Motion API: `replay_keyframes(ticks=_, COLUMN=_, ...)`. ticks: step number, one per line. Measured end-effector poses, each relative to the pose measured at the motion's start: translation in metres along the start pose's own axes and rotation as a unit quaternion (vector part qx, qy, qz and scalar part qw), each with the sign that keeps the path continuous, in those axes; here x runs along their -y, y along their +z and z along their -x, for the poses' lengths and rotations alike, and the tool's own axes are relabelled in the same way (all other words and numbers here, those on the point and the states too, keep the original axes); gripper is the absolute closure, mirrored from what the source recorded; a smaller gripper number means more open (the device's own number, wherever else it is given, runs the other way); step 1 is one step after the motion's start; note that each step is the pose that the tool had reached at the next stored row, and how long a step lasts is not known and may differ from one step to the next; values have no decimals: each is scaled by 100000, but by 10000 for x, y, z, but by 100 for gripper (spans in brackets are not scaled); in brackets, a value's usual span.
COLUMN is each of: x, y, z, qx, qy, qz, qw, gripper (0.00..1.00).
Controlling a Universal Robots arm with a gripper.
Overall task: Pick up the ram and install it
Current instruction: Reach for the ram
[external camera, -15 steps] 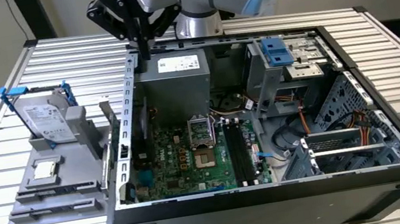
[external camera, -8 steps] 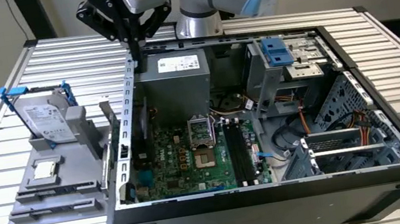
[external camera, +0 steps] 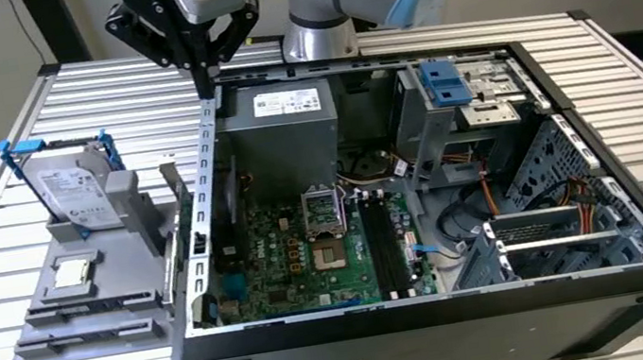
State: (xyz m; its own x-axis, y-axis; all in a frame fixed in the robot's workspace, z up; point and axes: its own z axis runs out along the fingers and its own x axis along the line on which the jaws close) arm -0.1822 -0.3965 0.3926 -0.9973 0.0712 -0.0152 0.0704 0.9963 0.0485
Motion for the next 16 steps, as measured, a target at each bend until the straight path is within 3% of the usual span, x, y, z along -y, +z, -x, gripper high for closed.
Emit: replay_keyframes(ticks=16, x=13, y=-5, z=-324, qx=3, qy=-1, qz=3, qw=100000, gripper=100)
